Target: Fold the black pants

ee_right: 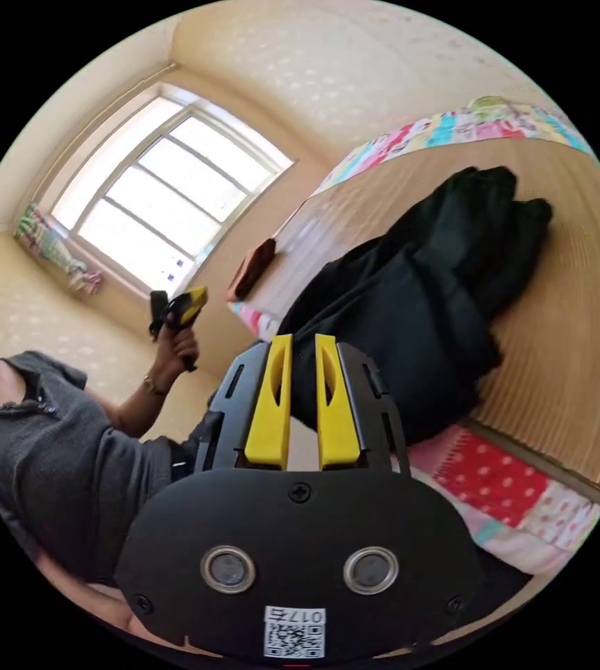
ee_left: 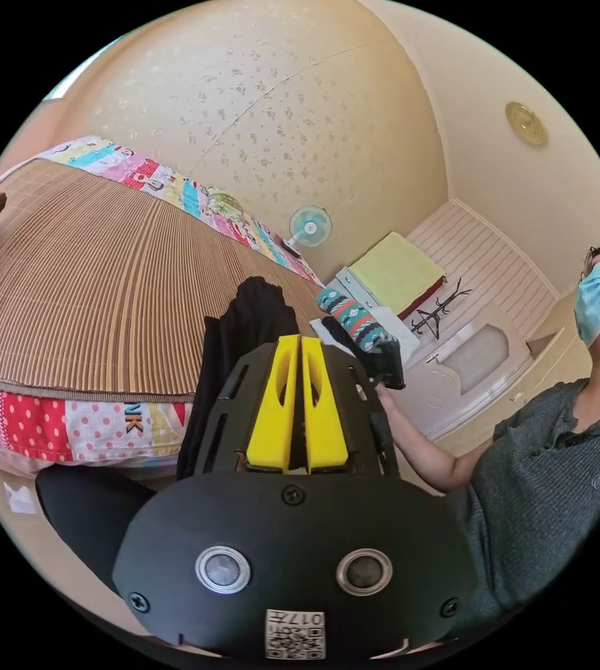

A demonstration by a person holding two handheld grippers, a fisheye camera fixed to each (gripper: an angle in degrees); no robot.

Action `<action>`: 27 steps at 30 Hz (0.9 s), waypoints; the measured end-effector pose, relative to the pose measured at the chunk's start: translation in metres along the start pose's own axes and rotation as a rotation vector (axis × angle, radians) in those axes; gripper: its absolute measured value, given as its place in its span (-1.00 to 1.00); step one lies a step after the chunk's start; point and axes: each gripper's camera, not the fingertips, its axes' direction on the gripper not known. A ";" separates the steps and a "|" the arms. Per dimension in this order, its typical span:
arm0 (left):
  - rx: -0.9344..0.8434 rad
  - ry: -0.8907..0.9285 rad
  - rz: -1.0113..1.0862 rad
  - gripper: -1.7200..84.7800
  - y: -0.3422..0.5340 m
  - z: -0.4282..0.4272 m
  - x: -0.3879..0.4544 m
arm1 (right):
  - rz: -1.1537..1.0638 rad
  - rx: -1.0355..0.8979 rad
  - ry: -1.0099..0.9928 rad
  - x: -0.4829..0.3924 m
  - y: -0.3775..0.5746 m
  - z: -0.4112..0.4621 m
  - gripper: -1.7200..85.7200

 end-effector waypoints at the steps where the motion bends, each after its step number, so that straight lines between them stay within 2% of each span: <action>1: -0.006 -0.007 0.016 -0.98 -0.002 0.006 0.007 | 0.042 0.022 0.073 0.014 -0.006 -0.007 -0.78; 2: -0.019 -0.011 0.018 -0.97 -0.004 0.015 0.013 | 0.138 0.052 0.192 0.043 -0.019 -0.017 -0.75; 4: -0.040 -0.009 0.001 -0.97 -0.007 0.029 0.019 | 0.251 0.113 0.258 0.085 -0.034 -0.025 -0.72; 8: -0.089 -0.067 -0.007 -0.95 -0.018 0.065 0.045 | 0.466 0.167 0.160 0.161 -0.054 -0.007 -0.74; 11: -0.117 -0.156 0.055 -0.88 -0.036 0.086 0.071 | 0.484 0.172 -0.010 0.167 -0.059 0.012 -0.85; 13: -0.128 -0.184 0.079 -0.79 -0.052 0.099 0.081 | 0.399 0.239 -0.114 0.146 -0.057 0.009 -0.87; 15: -0.162 -0.180 0.070 -0.69 -0.075 0.114 0.083 | 0.211 0.283 -0.261 0.098 -0.056 -0.004 -0.89; 20: -0.188 -0.172 0.029 -0.47 -0.130 0.159 0.073 | -0.115 0.240 -0.467 -0.017 -0.039 -0.023 -0.90; 22: -0.204 -0.108 -0.007 -0.54 -0.137 0.164 0.068 | -0.174 0.263 -0.555 -0.038 -0.028 -0.040 -0.91; 23: -0.183 -0.004 -0.008 -0.65 -0.137 0.156 0.068 | -0.195 0.283 -0.566 -0.047 -0.023 -0.057 -0.91; 25: -0.073 0.081 -0.014 -0.77 -0.133 0.120 0.077 | -0.212 0.300 -0.465 -0.059 -0.016 -0.088 -0.91; 27: 0.001 0.073 0.036 -0.84 -0.128 0.077 0.096 | -0.258 0.348 -0.366 -0.080 -0.009 -0.137 -0.92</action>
